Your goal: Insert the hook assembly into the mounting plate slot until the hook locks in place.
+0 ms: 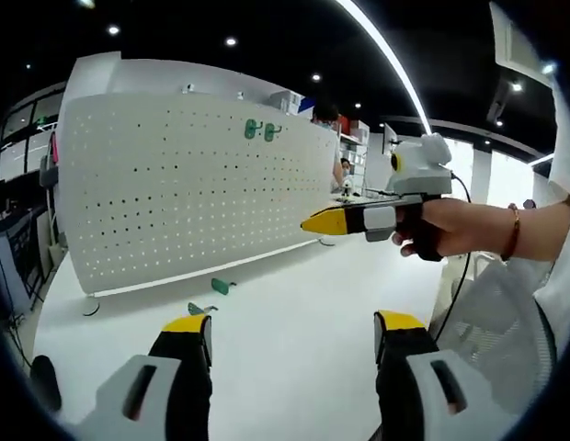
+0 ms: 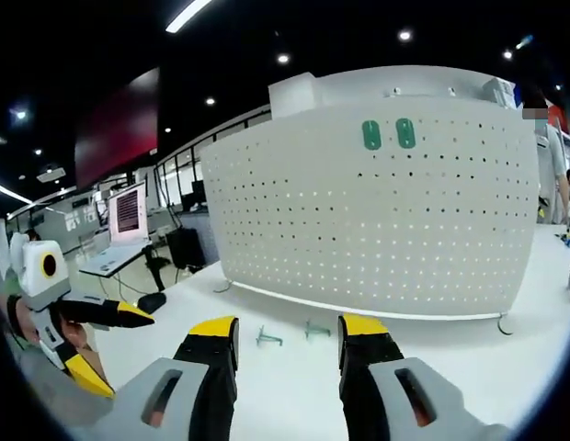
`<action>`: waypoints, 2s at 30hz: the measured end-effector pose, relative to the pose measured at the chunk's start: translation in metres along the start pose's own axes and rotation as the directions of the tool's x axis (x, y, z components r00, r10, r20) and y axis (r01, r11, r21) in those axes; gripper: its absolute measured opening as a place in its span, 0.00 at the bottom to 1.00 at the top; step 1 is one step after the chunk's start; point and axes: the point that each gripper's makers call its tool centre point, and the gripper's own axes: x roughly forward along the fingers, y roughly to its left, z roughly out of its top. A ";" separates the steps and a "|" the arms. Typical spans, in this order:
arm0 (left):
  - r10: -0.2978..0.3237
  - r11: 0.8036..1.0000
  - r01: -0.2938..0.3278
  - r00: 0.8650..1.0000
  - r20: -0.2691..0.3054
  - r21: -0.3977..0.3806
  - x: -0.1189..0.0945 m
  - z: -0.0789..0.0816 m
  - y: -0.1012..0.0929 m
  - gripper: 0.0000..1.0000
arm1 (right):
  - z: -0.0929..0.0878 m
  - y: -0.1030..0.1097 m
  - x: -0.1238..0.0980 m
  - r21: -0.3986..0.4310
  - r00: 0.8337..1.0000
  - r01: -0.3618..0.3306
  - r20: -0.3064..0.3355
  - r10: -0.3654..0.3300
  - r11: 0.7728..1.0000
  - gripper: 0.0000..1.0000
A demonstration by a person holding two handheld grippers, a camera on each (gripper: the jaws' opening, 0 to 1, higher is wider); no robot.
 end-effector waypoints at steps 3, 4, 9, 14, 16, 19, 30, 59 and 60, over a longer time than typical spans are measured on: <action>-0.005 1.000 0.005 1.000 -0.011 0.013 0.004 -0.003 0.000 0.74 | -0.004 0.002 -0.004 0.019 1.000 -0.012 0.003 0.012 1.000 0.44; -0.005 1.000 0.005 1.000 -0.014 0.013 0.004 -0.004 0.001 0.74 | -0.005 0.003 -0.005 0.018 1.000 -0.011 0.003 0.011 1.000 0.44; -0.004 1.000 0.005 0.999 -0.033 0.013 0.009 -0.011 0.004 0.73 | -0.010 0.004 -0.012 0.015 1.000 -0.015 -0.006 0.015 1.000 0.44; 0.001 1.000 -0.001 0.999 -0.045 -0.007 0.011 -0.016 0.008 0.72 | -0.016 0.005 -0.017 0.038 1.000 -0.017 -0.009 0.018 0.999 0.44; 0.015 1.000 -0.015 0.998 -0.058 -0.004 0.012 -0.019 0.011 0.74 | -0.019 0.005 -0.019 0.028 1.000 -0.013 -0.010 0.013 1.000 0.44; 0.021 1.000 -0.021 0.998 -0.064 -0.010 0.014 -0.022 0.015 0.75 | -0.024 0.008 -0.021 0.042 1.000 -0.020 -0.018 0.021 0.999 0.44; 0.011 1.000 -0.013 0.993 -0.113 -0.015 0.025 -0.039 0.026 0.76 | -0.034 0.013 -0.030 0.050 0.998 -0.043 -0.037 0.044 0.998 0.44; 0.041 0.999 -0.040 0.985 -0.167 0.008 0.055 -0.046 0.056 0.73 | -0.046 0.021 -0.037 0.117 0.998 -0.057 -0.035 0.061 0.992 0.44; 0.044 0.999 -0.044 0.985 -0.165 0.008 0.056 -0.046 0.058 0.73 | -0.046 0.022 -0.037 0.117 0.997 -0.057 -0.036 0.062 0.991 0.44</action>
